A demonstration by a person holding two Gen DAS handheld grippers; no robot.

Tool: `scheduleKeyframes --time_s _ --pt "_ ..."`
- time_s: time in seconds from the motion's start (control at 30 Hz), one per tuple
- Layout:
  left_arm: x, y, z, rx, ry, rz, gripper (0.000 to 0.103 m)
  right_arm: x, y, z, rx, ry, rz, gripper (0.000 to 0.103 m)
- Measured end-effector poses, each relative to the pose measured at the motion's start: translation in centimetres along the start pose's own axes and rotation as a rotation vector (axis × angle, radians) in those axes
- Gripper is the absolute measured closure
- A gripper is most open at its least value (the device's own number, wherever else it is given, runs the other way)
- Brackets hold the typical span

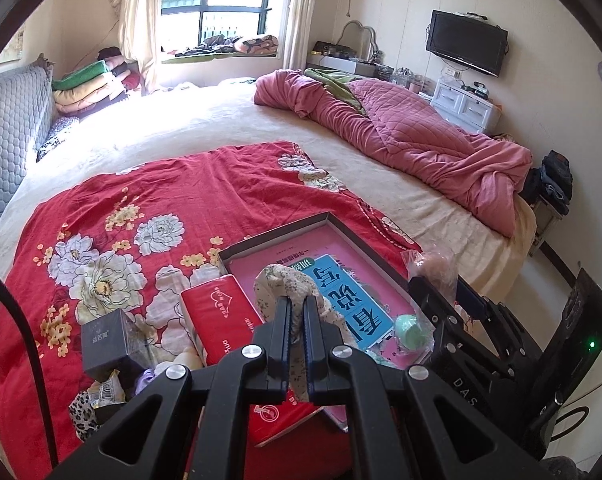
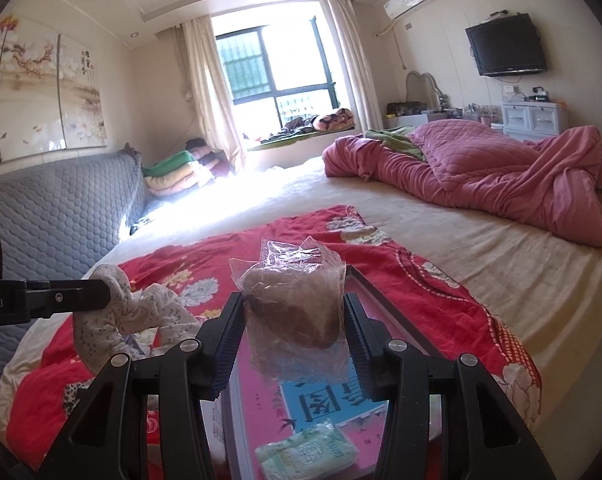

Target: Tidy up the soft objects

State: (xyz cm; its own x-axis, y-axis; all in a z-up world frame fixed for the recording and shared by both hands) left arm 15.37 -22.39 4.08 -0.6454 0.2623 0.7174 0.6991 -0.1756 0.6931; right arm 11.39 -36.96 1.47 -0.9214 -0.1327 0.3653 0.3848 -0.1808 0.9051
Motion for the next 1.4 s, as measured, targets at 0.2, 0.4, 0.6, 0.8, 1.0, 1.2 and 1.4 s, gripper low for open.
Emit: scheduleKeyframes --time_s 0.2,0.4,0.6,0.8,1.0,1.2,1.4 --pt "-1.2 0.0 -1.2 -0.012 -0.013 0.008 0.097 0.1 -0.1 -2.4 -0.035 -0.042 -0.004 0.052" --pt "-2.9 -0.4 -2.4 -0.031 -0.022 0.028 0.097 0.1 0.0 -4.0 -0.062 -0.065 -0.010 0.052" --pt "-5.2 -1.1 -3.3 -0.040 -0.033 0.058 0.097 0.0 0.0 -4.8 -0.074 -0.067 -0.012 0.052" --pt "-7.5 -1.8 -3.7 -0.036 -0.037 0.090 0.097 -0.6 -0.4 -4.9 -0.076 -0.060 0.009 0.052" --pt "-9.4 -2.4 -4.3 -0.042 -0.047 0.118 0.097 -1.0 -0.7 -5.1 -0.078 -0.059 0.017 0.052" --pt "-11.0 -3.5 -4.6 -0.049 -0.039 0.141 0.097 -2.0 -1.0 -5.1 -0.069 -0.054 0.041 0.052" --pt "-11.8 -4.2 -4.2 -0.054 -0.025 0.154 0.097 -3.1 -1.3 -4.7 -0.067 -0.033 0.065 0.052"
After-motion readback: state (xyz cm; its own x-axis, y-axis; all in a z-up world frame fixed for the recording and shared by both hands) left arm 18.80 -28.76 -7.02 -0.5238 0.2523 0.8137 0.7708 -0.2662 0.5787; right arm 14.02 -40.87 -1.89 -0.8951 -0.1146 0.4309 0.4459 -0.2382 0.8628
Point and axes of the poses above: each gripper's, at about its wrist camera, not at the fingertips, and x roughly against the way its jaws point, z to its left, y to its top, the point moved 8 cm from there along -x, roughly the way its jaws point, and after that the axes turned 4 degrees about y, right-handed, at the moved point
